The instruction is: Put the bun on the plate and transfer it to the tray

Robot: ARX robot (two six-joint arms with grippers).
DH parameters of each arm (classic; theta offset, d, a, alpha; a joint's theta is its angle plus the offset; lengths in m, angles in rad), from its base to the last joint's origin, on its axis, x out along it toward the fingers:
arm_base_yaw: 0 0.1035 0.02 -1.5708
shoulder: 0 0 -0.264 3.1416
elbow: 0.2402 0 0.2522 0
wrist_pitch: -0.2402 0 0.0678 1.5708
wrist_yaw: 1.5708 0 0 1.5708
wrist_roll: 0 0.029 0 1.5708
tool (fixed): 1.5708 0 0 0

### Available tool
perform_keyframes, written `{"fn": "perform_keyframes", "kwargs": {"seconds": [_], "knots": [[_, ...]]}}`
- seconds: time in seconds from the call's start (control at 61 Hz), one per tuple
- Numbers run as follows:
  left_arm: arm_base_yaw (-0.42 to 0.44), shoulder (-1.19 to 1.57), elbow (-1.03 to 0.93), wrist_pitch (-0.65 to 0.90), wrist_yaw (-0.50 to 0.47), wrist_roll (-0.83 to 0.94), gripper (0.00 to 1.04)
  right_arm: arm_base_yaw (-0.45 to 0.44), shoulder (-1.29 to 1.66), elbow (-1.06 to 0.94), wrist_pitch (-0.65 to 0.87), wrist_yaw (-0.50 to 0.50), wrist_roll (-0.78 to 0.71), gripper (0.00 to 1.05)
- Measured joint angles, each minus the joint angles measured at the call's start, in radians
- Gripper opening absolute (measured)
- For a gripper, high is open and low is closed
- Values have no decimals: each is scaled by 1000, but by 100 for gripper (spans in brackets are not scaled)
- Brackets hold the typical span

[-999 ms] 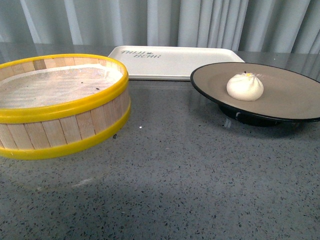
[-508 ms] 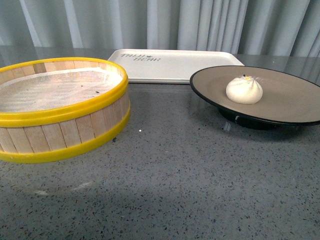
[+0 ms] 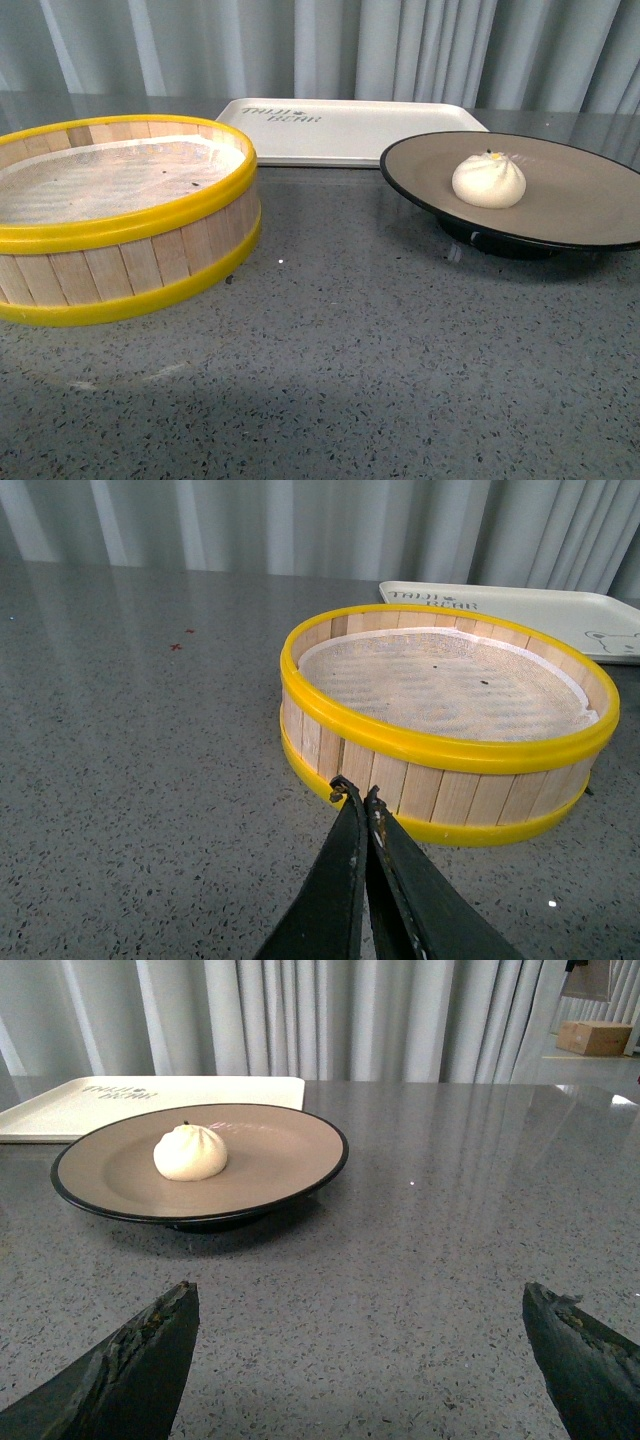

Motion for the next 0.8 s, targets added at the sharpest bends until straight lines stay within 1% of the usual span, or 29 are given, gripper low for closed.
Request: {"fn": "perform_keyframes", "kwargs": {"seconds": [0.36,0.393,0.442,0.508,0.77,0.786,0.803], "knots": [[0,-97,-21,-45,0,0,4,0,0,0,0,0,0,96],[0,-123,-21,-72,0,0,4,0,0,0,0,0,0,96],[0,-190,-21,-172,1,0,4,0,0,0,0,0,0,96],[0,-247,-21,-217,0,0,4,0,0,0,0,0,0,96],[0,-268,-21,-223,0,0,4,0,0,0,0,0,0,96],[0,-268,-21,-223,0,-1,5,0,0,0,0,0,0,96],[0,-268,-21,-223,0,-1,8,0,0,0,0,0,0,96]]}}
